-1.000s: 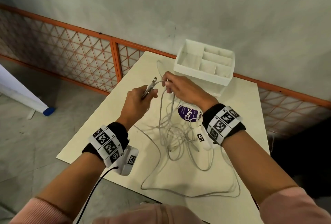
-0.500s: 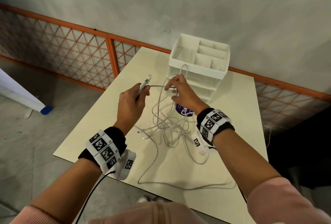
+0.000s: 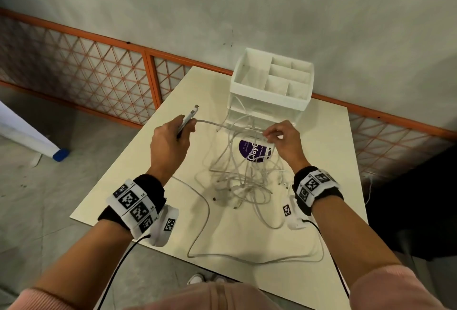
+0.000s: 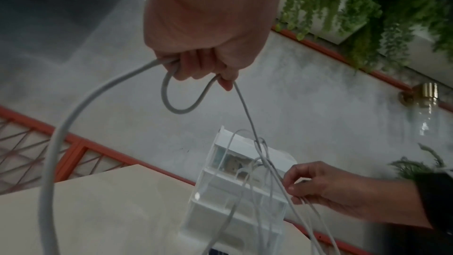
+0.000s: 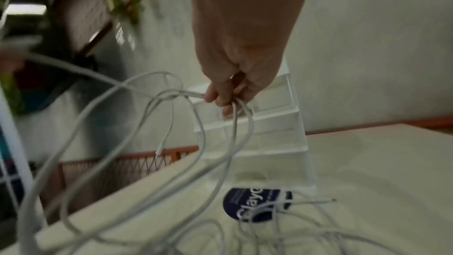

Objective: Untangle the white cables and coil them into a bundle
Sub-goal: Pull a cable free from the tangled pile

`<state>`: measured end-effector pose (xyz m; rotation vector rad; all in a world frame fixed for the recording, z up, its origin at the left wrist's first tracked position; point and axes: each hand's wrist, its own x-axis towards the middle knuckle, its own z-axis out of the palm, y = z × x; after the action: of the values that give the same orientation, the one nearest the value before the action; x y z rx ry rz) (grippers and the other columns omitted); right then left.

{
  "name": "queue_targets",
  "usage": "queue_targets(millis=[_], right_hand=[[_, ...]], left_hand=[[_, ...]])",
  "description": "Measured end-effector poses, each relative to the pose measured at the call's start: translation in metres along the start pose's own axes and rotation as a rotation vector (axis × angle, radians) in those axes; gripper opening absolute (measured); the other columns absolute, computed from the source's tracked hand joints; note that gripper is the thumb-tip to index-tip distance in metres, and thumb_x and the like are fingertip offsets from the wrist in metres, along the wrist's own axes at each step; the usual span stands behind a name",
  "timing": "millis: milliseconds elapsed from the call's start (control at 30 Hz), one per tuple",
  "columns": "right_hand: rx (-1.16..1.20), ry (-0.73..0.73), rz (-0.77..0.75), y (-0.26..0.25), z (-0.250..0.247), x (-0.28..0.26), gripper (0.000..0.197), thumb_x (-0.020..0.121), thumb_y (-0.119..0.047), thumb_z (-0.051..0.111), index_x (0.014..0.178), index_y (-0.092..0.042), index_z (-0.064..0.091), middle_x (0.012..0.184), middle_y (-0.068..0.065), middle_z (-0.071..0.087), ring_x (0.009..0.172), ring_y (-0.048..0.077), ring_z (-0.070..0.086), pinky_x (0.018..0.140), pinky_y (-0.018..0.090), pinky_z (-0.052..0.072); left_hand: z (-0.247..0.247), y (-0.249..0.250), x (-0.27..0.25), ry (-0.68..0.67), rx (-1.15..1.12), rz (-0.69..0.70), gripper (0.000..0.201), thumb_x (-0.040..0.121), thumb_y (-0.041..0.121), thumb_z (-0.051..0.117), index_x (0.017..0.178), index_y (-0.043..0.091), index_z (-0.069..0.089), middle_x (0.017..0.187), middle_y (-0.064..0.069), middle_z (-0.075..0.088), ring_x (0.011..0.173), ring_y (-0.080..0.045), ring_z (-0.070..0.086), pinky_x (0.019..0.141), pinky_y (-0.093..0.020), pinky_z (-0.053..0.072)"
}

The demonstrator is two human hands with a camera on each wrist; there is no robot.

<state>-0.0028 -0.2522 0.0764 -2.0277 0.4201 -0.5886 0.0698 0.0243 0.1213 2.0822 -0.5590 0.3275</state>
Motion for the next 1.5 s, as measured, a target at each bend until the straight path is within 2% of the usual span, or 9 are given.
queue_targets(millis=[233, 333, 500, 667, 800, 900, 1033, 1267, 1500], right_hand=[[-0.299, 0.151, 0.178, 0.059, -0.028, 0.006, 0.033, 0.079, 0.016, 0.05, 0.066, -0.011, 0.063, 0.084, 0.004, 0.05, 0.079, 0.028, 0.062, 0.069, 0.042, 0.058], [-0.447, 0.125, 0.393, 0.087, -0.043, 0.006, 0.04, 0.082, 0.008, 0.05, 0.057, -0.021, 0.059, 0.104, 0.021, 0.061, 0.089, 0.04, 0.064, 0.076, 0.05, 0.057], [-0.69, -0.136, 0.652, 0.103, -0.057, -0.009, 0.028, 0.089, -0.007, 0.051, 0.111, 0.005, 0.064, 0.119, 0.024, 0.061, 0.112, 0.039, 0.055, 0.095, 0.04, 0.048], [-0.589, -0.244, 0.272, 0.034, -0.011, 0.004, 0.032, 0.074, -0.006, 0.072, 0.105, -0.005, 0.06, 0.114, 0.011, 0.047, 0.105, 0.027, 0.047, 0.089, 0.034, 0.043], [-0.227, -0.682, -0.036, -0.036, 0.055, 0.0, 0.035, 0.071, -0.008, 0.079, 0.103, -0.011, 0.063, 0.089, -0.003, 0.045, 0.07, 0.006, 0.049, 0.065, 0.01, 0.042], [-0.278, -0.681, -0.113, -0.031, 0.078, -0.005, 0.01, 0.081, -0.014, 0.071, 0.087, -0.006, 0.067, 0.088, 0.001, 0.049, 0.073, 0.012, 0.051, 0.071, 0.019, 0.041], [-0.358, -0.419, -0.112, 0.002, 0.059, -0.009, 0.015, 0.093, -0.018, 0.055, 0.084, -0.009, 0.062, 0.085, 0.009, 0.063, 0.075, 0.023, 0.057, 0.073, 0.038, 0.049], [-0.338, -0.443, -0.111, 0.005, 0.027, 0.009, 0.019, 0.091, -0.016, 0.06, 0.098, 0.001, 0.066, 0.105, 0.006, 0.051, 0.084, 0.017, 0.052, 0.078, 0.023, 0.038], [-0.238, -0.446, 0.06, -0.003, -0.006, 0.024, 0.029, 0.088, -0.036, 0.062, 0.105, -0.015, 0.072, 0.095, -0.005, 0.05, 0.077, 0.002, 0.055, 0.069, 0.008, 0.042]], left_hand=[[-0.001, -0.004, -0.002, 0.092, -0.007, 0.023, 0.03, 0.096, 0.024, 0.052, 0.076, 0.004, 0.06, 0.048, -0.001, 0.039, 0.044, -0.024, 0.037, 0.045, -0.03, 0.029], [-0.007, -0.01, 0.003, 0.166, -0.02, -0.059, 0.029, 0.097, 0.023, 0.05, 0.079, 0.002, 0.061, 0.048, 0.006, 0.036, 0.043, -0.015, 0.034, 0.044, -0.017, 0.027], [0.002, -0.005, 0.015, 0.133, -0.096, -0.027, 0.028, 0.097, 0.024, 0.049, 0.079, 0.004, 0.06, 0.051, -0.01, 0.044, 0.048, -0.04, 0.047, 0.049, -0.04, 0.038], [0.014, 0.011, 0.011, -0.035, -0.152, 0.107, 0.027, 0.095, 0.023, 0.051, 0.078, 0.004, 0.059, 0.051, -0.008, 0.044, 0.046, -0.027, 0.041, 0.045, -0.026, 0.031], [0.013, 0.011, 0.013, -0.073, -0.174, 0.105, 0.026, 0.096, 0.024, 0.051, 0.078, 0.007, 0.059, 0.049, 0.003, 0.039, 0.048, -0.018, 0.037, 0.046, -0.02, 0.026], [0.009, 0.02, 0.016, -0.04, -0.193, 0.113, 0.024, 0.096, 0.019, 0.051, 0.079, 0.005, 0.059, 0.049, 0.001, 0.041, 0.047, -0.021, 0.039, 0.046, -0.023, 0.029], [0.002, 0.014, 0.017, 0.069, -0.19, 0.085, 0.025, 0.097, 0.018, 0.05, 0.079, 0.003, 0.059, 0.052, -0.02, 0.046, 0.049, -0.03, 0.041, 0.047, -0.037, 0.033], [0.003, 0.001, 0.008, 0.17, -0.171, -0.037, 0.024, 0.097, 0.02, 0.048, 0.082, 0.005, 0.059, 0.054, -0.019, 0.044, 0.049, -0.034, 0.04, 0.047, -0.041, 0.036], [0.001, -0.027, 0.018, 0.218, -0.091, -0.162, 0.028, 0.097, 0.029, 0.047, 0.081, 0.011, 0.06, 0.055, -0.008, 0.047, 0.053, -0.034, 0.05, 0.054, -0.041, 0.042]])
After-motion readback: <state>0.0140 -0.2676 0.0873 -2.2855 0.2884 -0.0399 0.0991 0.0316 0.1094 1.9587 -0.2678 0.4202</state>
